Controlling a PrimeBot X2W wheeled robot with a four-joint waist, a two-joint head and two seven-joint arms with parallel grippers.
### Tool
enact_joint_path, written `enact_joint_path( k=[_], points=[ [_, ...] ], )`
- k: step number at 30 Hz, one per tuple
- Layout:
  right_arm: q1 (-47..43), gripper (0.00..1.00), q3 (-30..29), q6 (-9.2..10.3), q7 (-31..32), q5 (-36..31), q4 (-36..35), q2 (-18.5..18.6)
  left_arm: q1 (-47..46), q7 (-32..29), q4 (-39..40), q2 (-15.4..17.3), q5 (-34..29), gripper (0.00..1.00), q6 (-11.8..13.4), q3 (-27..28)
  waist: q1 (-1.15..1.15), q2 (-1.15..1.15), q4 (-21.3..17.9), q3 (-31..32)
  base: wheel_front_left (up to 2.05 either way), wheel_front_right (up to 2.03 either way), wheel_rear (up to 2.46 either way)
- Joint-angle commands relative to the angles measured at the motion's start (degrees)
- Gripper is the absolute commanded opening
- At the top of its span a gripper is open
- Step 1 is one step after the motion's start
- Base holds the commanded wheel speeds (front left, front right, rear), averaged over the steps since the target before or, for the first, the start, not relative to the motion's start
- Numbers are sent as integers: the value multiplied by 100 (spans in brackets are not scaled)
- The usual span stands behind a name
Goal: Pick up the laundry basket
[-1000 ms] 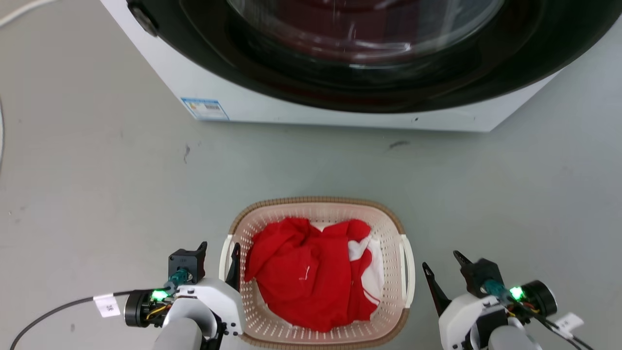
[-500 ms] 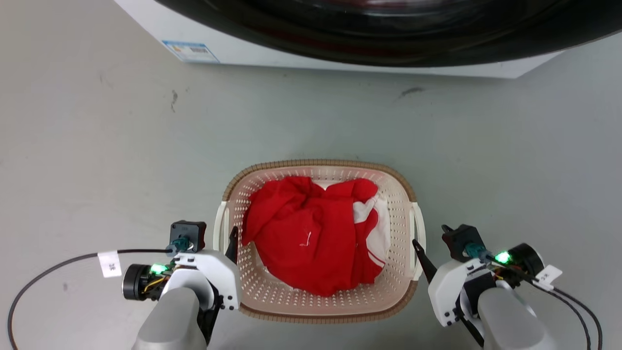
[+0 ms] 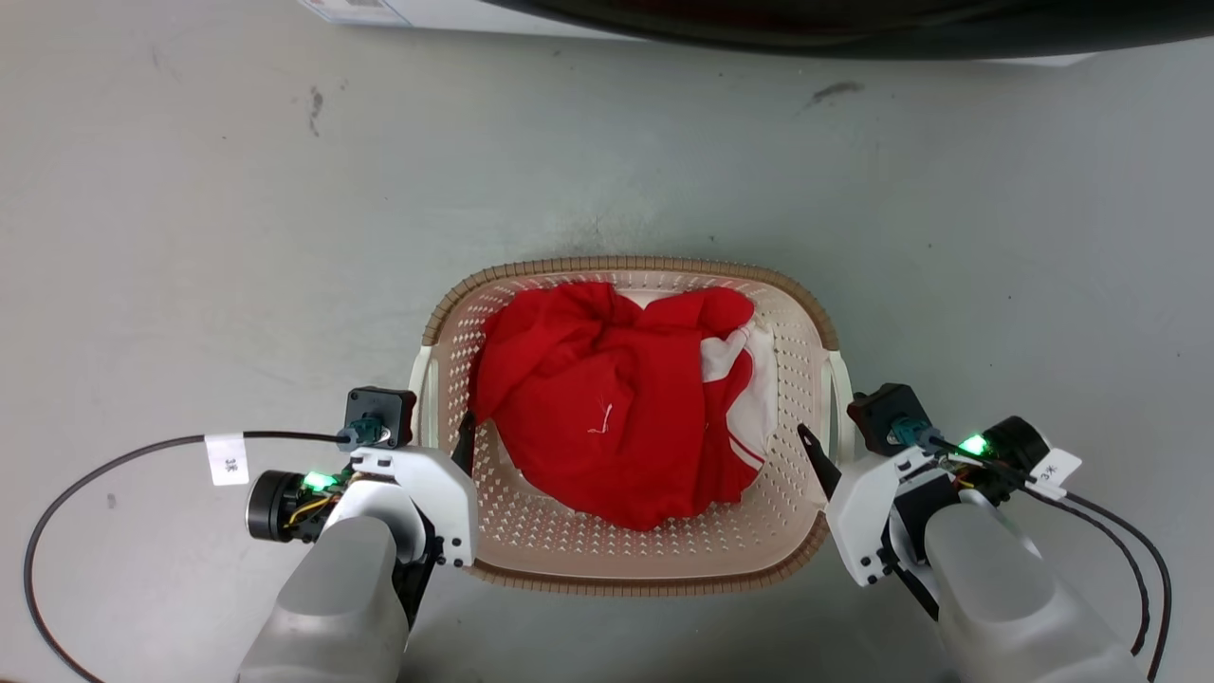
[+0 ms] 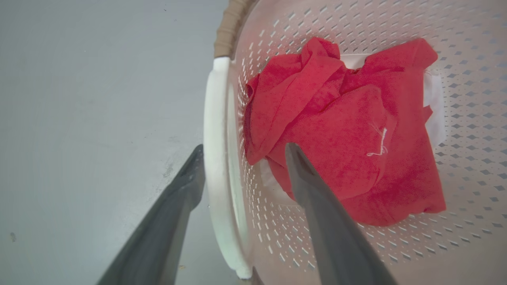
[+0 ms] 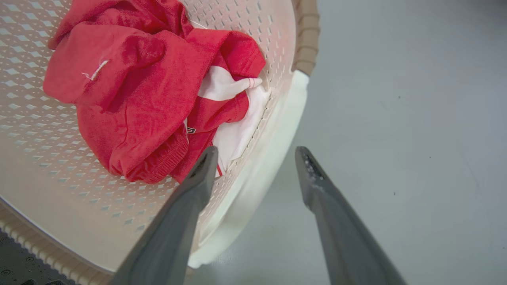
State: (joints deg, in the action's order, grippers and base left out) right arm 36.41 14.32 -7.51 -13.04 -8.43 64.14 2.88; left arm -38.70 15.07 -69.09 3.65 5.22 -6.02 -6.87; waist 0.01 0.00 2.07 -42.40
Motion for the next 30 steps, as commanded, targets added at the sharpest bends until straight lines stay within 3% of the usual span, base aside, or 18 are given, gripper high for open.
enact_joint_path(
  k=[1,16,17,18,19,30],
  points=[
    [150,100,48,4,41,44,26,-1,-137,16,-57,5,0,100,-2,-25,-1,0,-8,-126,0,0,0],
    [454,100,106,4,314,119,197,0,-519,-82,-395,-58,88,100,-70,-314,-1,0,79,-529,0,0,0],
    [478,57,116,4,365,132,212,0,-536,-96,-403,-62,110,75,-75,-325,-1,0,86,-542,0,0,0],
    [498,9,127,4,404,150,219,-1,-547,-101,-409,-64,116,21,-79,-335,-1,0,92,-553,0,0,0],
    [497,0,148,4,424,204,219,-1,-547,-111,-418,-66,142,0,-86,-352,-1,0,99,-561,0,0,0],
    [326,0,345,-6,454,405,272,-12,-409,-201,-455,-79,306,0,-130,-566,-1,0,103,-337,0,0,0]
  ],
)
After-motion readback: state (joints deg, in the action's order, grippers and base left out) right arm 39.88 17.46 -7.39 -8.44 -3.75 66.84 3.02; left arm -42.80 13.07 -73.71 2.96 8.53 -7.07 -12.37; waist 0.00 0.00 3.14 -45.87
